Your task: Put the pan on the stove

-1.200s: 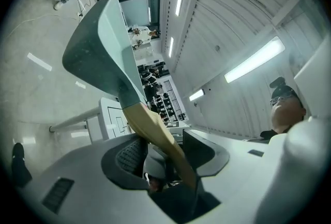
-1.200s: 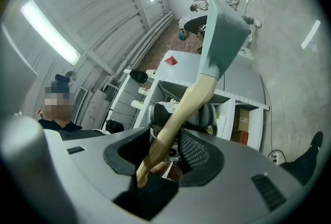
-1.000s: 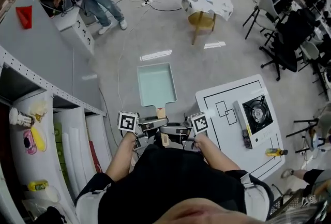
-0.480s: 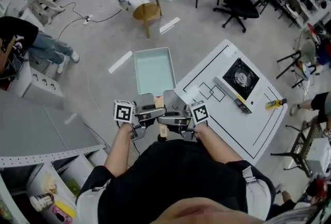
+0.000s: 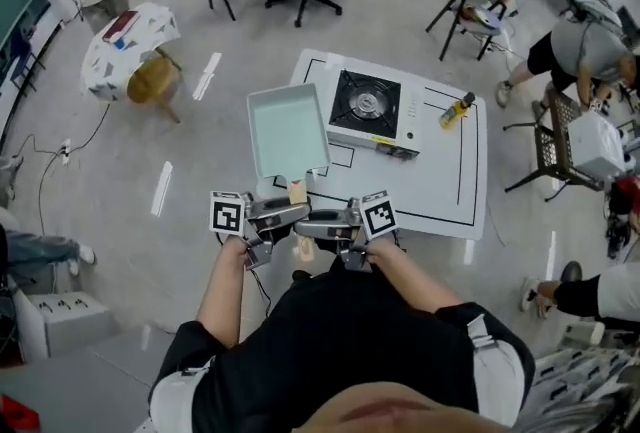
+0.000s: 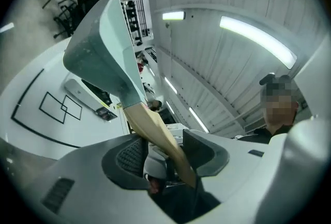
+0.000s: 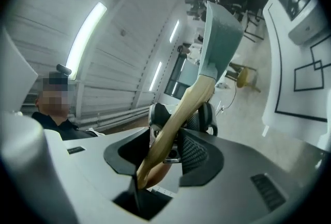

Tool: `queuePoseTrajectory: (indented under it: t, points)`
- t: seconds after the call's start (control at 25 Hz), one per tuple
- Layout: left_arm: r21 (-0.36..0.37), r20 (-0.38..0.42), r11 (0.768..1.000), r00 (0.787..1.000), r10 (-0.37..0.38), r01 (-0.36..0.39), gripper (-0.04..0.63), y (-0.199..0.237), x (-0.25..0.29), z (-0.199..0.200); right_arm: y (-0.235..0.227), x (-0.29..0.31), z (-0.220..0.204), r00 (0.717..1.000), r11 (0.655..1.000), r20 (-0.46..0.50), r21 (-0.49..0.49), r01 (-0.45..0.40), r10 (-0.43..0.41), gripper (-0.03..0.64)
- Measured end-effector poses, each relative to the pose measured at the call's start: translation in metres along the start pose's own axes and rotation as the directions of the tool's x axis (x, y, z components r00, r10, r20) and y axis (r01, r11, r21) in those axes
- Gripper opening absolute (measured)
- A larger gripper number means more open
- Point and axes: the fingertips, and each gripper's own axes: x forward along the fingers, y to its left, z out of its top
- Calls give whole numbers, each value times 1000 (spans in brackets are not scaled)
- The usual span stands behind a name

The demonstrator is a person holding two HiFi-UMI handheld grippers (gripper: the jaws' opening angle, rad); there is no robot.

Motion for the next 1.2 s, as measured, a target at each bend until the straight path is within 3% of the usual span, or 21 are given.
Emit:
queuePoseTrajectory:
  t: [0.16,0.4,0.6,0.8,1.2]
  points:
    - [-26,-128,997,989,-77,75,216,21,61,9,-12,-56,26,988,998,144,18,54,-56,181]
    - [-82,-214,991,969,-121,106,216,52,130,34,-29,-118,72,952,996,293,37,80,-87,181]
    - [-116,-262,990,959,-110,82,216,74,145,39,-48,-133,84,940,995,330,64,74,-90,181]
    - [-155,-294,987,951,-93,49,216,126,170,60,-93,-162,115,924,992,370,110,63,-100,182]
    - [-156,-348,988,936,-60,6,216,195,192,70,-157,-191,132,932,990,345,123,71,-110,181]
